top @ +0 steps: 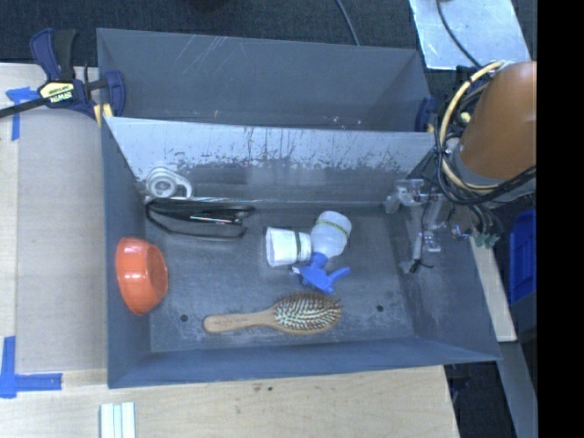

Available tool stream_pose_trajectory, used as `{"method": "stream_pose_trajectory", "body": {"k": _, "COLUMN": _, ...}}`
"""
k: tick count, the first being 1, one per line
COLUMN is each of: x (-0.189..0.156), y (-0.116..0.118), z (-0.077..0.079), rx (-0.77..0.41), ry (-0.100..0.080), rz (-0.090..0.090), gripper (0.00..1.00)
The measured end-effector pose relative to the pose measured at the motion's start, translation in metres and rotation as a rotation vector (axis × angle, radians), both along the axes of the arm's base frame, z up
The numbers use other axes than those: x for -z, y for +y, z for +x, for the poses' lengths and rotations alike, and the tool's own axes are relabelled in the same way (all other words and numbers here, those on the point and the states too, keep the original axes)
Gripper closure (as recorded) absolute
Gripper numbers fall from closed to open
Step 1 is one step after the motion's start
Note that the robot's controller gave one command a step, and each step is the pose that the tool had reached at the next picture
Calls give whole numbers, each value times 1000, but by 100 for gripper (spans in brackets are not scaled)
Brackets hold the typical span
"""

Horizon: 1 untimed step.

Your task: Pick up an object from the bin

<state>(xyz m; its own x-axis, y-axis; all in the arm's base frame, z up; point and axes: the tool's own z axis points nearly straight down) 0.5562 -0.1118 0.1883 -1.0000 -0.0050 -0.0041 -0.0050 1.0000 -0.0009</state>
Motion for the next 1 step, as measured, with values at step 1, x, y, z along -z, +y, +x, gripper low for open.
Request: {"method": "stream_pose_trajectory", "body": {"k": 1, "x": 0, "y": 0, "z": 0, "rx": -1, "ry": 1, "rz": 0, "gripper": 0}}
